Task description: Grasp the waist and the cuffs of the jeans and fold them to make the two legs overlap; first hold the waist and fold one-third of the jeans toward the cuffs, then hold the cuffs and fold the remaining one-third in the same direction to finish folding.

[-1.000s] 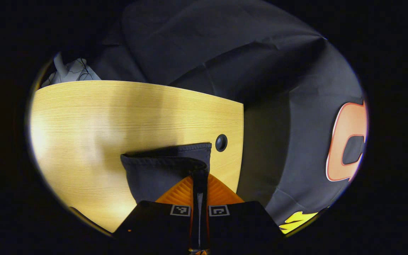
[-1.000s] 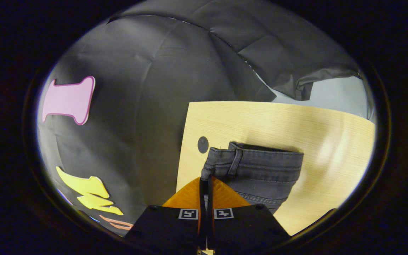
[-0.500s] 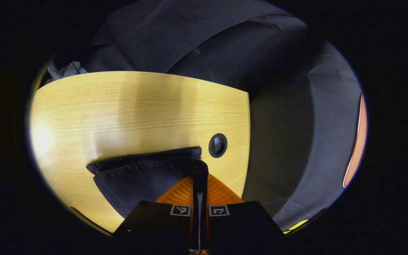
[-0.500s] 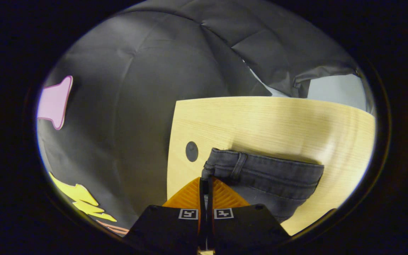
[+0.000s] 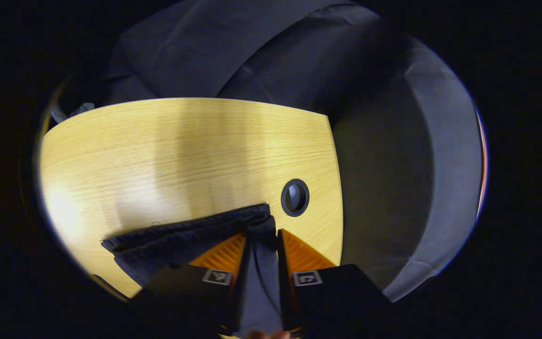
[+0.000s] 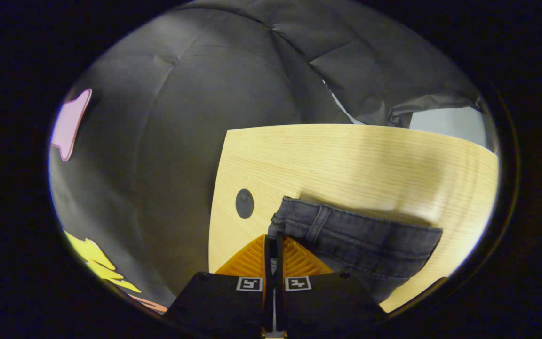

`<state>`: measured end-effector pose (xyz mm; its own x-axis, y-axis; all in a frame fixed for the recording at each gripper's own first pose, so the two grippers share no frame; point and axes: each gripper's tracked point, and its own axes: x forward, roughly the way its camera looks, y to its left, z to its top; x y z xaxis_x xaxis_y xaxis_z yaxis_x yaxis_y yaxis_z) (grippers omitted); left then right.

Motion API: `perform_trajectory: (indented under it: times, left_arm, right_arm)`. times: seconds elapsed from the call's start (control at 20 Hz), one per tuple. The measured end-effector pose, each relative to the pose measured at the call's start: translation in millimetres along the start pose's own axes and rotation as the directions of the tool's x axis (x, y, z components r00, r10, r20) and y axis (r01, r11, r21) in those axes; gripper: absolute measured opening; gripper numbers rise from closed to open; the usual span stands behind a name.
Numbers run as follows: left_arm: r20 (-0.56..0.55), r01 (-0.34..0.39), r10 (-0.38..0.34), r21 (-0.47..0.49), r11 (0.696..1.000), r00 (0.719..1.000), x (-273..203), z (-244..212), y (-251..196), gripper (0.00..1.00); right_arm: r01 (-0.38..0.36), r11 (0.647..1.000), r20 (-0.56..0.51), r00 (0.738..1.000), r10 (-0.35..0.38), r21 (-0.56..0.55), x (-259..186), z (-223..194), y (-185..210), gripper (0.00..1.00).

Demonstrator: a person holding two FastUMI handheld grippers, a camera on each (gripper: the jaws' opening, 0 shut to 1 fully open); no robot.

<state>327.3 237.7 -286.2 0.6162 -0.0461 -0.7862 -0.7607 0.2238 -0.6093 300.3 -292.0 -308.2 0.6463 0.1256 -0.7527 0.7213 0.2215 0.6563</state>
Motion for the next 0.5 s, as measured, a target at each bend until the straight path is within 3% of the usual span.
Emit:
perform_trajectory:
  times: [0.05, 0.1, 0.25, 0.3, 0.35, 0.45, 0.5]
  left_arm:
    - [0.022, 0.005, -0.006, 0.025, 1.000, 1.000, -5.0, 3.7, -0.8, 0.29]
    - [0.043, 0.015, -0.017, 0.046, 0.999, 0.999, -5.1, 6.0, -5.5, 0.58]
    - [0.107, 0.019, -0.031, 0.112, 0.994, 0.994, -13.5, 17.1, -8.8, 0.78]
    - [0.137, 0.018, -0.039, 0.155, 0.988, 0.990, -18.0, 20.9, -10.6, 0.82]
    - [0.167, 0.016, -0.052, 0.209, 0.978, 0.985, -24.2, 24.0, -13.4, 0.82]
    - [0.270, 0.012, -0.117, 0.364, 0.931, 0.956, -43.6, 31.6, -31.4, 0.82]
    - [0.300, 0.010, -0.161, 0.450, 0.893, 0.940, -52.7, 28.3, -42.5, 0.96]
  right_arm:
    - [-0.019, 1.000, 0.005, 1.000, 0.019, 0.003, 1.2, -0.2, 3.3, 0.08]
    - [-0.047, 0.999, 0.004, 0.999, 0.047, 0.007, 1.3, -0.6, 9.8, 0.06]
    - [-0.096, 0.995, 0.032, 0.995, 0.096, -0.003, 5.3, -4.7, 28.5, 0.75]
    - [-0.085, 0.995, 0.049, 0.995, 0.087, -0.046, 2.2, -6.8, 29.5, 0.81]
    - [-0.079, 0.991, 0.074, 0.993, 0.088, -0.112, 0.6, -8.5, 33.9, 0.94]
    - [-0.096, 0.961, 0.113, 0.985, 0.128, -0.258, -7.3, -21.6, 50.4, 0.94]
    - [-0.120, 0.938, 0.116, 0.979, 0.165, -0.324, -11.7, -31.4, 64.9, 0.86]
